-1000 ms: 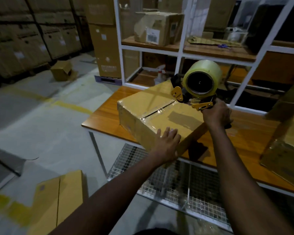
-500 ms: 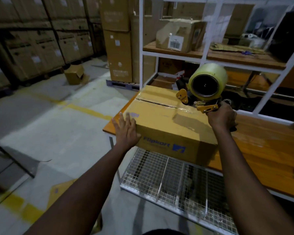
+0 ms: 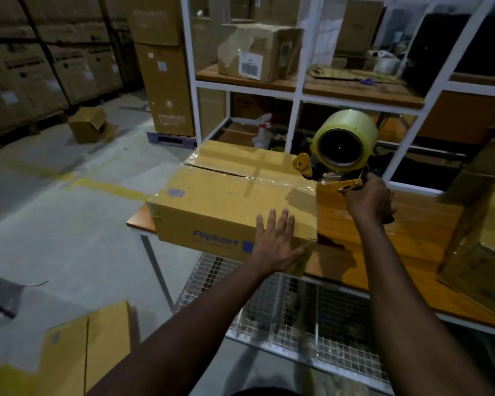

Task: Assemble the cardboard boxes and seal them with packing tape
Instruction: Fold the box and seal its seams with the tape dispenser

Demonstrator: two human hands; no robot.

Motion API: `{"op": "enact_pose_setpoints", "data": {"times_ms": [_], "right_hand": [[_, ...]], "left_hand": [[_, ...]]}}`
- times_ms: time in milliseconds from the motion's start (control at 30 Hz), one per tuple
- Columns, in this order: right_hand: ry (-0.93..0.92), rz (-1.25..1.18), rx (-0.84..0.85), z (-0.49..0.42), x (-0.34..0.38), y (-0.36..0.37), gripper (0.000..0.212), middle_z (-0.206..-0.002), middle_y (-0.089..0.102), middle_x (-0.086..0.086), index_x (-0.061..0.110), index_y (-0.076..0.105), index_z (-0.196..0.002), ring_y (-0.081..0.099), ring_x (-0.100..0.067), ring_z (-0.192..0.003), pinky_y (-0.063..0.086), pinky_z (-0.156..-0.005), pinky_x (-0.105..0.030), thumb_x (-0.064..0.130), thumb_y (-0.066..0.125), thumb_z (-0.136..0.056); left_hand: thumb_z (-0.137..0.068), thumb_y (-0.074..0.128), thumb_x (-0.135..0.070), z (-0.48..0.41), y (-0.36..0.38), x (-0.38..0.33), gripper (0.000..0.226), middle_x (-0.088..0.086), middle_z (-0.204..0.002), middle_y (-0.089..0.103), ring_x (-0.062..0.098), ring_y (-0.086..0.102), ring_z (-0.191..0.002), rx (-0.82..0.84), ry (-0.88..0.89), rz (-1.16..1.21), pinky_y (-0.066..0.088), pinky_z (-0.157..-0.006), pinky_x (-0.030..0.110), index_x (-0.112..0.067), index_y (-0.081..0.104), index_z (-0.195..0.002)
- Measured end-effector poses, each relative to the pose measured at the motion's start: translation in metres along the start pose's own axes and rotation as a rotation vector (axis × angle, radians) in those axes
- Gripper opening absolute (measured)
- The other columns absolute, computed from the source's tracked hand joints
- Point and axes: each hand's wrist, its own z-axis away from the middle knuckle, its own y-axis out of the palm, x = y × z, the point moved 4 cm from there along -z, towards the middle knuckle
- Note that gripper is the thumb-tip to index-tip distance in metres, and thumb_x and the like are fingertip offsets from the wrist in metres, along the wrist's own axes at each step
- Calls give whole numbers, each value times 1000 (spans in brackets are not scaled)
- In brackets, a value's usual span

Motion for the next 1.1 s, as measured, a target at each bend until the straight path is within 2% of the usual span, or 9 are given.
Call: {"op": "enact_pose_setpoints", "data": {"times_ms": [67, 133, 267, 367, 500, 767, 900, 1000, 1100], "right_hand": [[9, 5, -2, -13, -17, -10, 11, -113, 65, -11, 22, 66, -96, 51, -41, -114, 38, -93, -51, 29, 69, -87], [14, 1, 2, -26, -33, -19, 11, -114, 66, -9, 23, 67, -97, 50, -40, -116, 37, -93, -52, 28, 69, -88], [-7, 23, 9, -47, -57, -32, 15, -114, 67, -10, 21, 69, -100, 51, -42, -115, 38, -93, -53, 30, 70, -88], [-28, 53, 38, -58, -64, -33, 19, -118, 65, -9, 20, 68, -105, 48, -40, -118, 36, -96, -53, 29, 70, -89], [-50, 55, 82, -59, -55, -22, 17, -115, 65, -11, 20, 68, -102, 50, -40, -115, 37, -92, -50, 30, 69, -89], [-133, -17, 206, -19, 4, 17, 12, -117, 64, -10, 20, 66, -101, 46, -39, -119, 36, -93, -50, 25, 65, -90], [-185, -41, 235, 14, 38, 36, 11, -115, 64, -12, 19, 65, -99, 47, -40, -119, 36, -94, -51, 25, 66, -90], [-215, -46, 254, 35, 63, 52, 14, -115, 65, -11, 20, 67, -102, 48, -41, -118, 37, -93, -52, 28, 65, -90], [-255, -70, 258, 56, 88, 66, 13, -111, 66, -11, 22, 68, -99, 50, -41, -115, 39, -90, -50, 29, 66, -90]], "left_hand": [[-75, -7, -87, -12, -2, -25, 110, 10, -164, -14, 36, -13, -150, 19, -23, 23, -12, -114, 63, -14, -6, -157], [-81, 12, -85, -25, -5, -45, 106, 13, -165, -10, 38, -10, -150, 40, -59, 27, -9, -113, 65, -12, -1, -157], [-92, 50, -56, -49, -10, -71, 93, 15, -165, 0, 40, 0, -151, 50, -119, -38, 4, -115, 65, -8, 4, -157], [-95, 52, -43, -56, -6, -76, 86, 13, -166, 3, 39, 5, -151, 46, -121, -84, 10, -118, 62, -9, 4, -157], [-97, 50, -49, -50, -4, -68, 87, 12, -166, 2, 38, 4, -151, 56, -66, -110, 11, -119, 60, -10, 2, -157], [-93, 53, -59, 22, -11, 7, 94, 3, -167, -1, 31, 6, -152, 29, 274, -170, 14, -117, 53, -17, 1, -158], [-88, 40, -73, 64, -22, 88, 96, 0, -167, 3, 34, 12, -150, -3, 201, -244, 17, -115, 58, -20, 4, -159], [-78, 8, -82, 87, -25, 138, 101, 2, -167, -4, 33, 3, -152, 24, -43, -240, 8, -116, 61, -21, -4, -158], [-78, -4, -80, 99, -23, 174, 97, 4, -165, -15, 35, -8, -151, -13, -252, -201, 2, -114, 67, -24, -8, -158]]}}
